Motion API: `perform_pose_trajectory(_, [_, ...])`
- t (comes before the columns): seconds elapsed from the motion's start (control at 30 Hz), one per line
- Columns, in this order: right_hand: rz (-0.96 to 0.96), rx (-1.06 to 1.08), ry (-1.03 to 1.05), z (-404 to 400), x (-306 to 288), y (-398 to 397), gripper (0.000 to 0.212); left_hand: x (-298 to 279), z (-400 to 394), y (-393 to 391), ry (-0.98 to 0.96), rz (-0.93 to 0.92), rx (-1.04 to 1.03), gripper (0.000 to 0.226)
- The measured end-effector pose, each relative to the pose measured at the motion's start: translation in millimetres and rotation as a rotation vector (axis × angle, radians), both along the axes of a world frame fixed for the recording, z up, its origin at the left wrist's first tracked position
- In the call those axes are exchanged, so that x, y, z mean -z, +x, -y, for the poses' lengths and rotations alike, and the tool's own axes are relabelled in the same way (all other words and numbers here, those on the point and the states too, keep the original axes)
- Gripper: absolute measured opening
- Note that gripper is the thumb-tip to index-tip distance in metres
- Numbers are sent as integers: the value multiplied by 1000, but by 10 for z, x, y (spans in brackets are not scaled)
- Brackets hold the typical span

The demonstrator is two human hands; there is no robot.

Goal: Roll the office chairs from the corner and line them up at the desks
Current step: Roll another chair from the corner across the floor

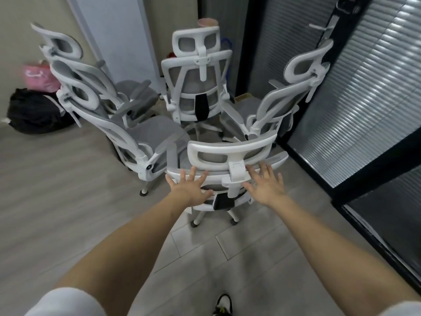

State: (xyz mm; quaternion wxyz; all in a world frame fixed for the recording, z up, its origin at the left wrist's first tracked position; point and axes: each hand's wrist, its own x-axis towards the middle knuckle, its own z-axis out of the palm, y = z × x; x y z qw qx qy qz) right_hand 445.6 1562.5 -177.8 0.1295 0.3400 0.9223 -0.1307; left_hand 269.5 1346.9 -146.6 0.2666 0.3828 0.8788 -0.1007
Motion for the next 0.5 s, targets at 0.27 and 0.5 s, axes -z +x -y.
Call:
perform_pose_trajectory(0.27, [-3, 140, 36, 839, 48, 472, 77, -11, 572, 158, 7, 25, 151, 80])
perform_pose_trajectory(0.5, [-42, 370, 55, 2021, 168, 1201, 73, 82, 1280, 537, 35, 51, 353, 84])
